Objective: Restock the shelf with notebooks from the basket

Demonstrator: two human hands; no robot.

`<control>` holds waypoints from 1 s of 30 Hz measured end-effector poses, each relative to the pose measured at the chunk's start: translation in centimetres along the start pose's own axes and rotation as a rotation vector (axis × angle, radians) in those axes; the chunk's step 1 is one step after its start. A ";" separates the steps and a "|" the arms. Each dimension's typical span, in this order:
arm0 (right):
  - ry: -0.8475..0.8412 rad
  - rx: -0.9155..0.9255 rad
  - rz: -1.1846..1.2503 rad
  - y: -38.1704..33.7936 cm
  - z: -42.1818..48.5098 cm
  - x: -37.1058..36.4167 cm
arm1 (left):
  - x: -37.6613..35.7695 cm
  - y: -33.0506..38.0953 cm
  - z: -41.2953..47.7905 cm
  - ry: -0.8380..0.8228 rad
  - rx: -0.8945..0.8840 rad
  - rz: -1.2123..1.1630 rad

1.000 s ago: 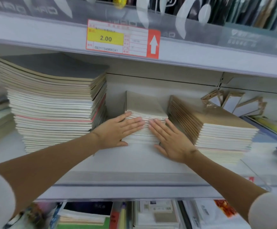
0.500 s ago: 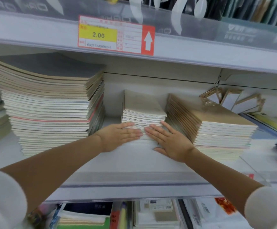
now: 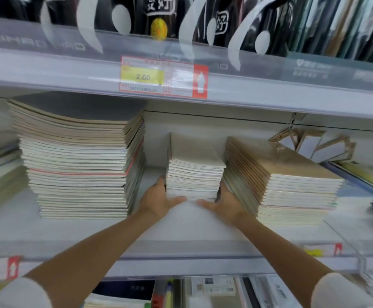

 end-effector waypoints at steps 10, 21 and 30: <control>0.055 -0.038 0.054 1.7 2.7 -0.4 | -0.5 -2.1 3.3 -0.043 0.045 0.020; -0.016 -0.051 0.150 0.1 1.7 -0.2 | -0.8 -1.3 2.3 -0.095 0.122 -0.164; 0.098 -0.075 0.627 -2.5 1.4 1.8 | 1.6 3.0 2.7 -0.063 0.297 -0.973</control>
Point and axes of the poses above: each hand's wrist, its own z-axis towards the middle knuckle, its own x-axis out of the back of the hand, y = z × x, the point moved 6 cm from there along z, towards the middle knuckle, and after that the axes turned 2 degrees about y, right-handed, at the moved point
